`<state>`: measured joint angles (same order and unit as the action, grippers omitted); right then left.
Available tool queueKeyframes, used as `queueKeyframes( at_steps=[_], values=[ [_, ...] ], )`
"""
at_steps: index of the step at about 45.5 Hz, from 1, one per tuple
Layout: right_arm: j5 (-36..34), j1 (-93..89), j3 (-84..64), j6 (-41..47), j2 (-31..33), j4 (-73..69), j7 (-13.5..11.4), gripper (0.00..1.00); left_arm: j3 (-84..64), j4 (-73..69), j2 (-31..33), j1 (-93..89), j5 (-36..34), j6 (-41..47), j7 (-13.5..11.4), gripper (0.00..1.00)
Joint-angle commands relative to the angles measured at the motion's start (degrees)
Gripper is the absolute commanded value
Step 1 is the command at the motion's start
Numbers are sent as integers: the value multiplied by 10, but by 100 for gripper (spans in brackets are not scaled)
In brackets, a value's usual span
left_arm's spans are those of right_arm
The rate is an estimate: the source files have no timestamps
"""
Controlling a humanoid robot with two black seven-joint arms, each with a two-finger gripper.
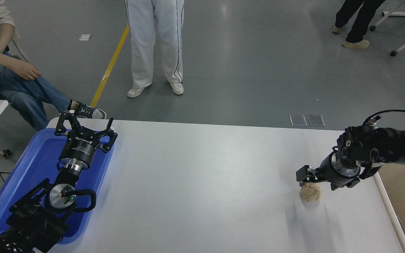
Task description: Pick up paper ball place in dustbin
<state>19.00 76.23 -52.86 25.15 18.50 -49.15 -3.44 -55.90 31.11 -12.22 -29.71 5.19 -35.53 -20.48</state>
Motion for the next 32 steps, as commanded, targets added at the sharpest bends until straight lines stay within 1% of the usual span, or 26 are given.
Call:
queueKeyframes(
  at_steps=[1,21,32],
  values=[
    [11,-27,12,-10,-7,43,0,100,0,0,0,0,0,0,-1,100],
    [21,-97,61,-25,-30,107,0,100,0,0,0,0,0,-1,-1,100],
    [23,-109,61,-55,-31,109,0,100,0,0,0,0,0,-1,-1,100]
  ],
)
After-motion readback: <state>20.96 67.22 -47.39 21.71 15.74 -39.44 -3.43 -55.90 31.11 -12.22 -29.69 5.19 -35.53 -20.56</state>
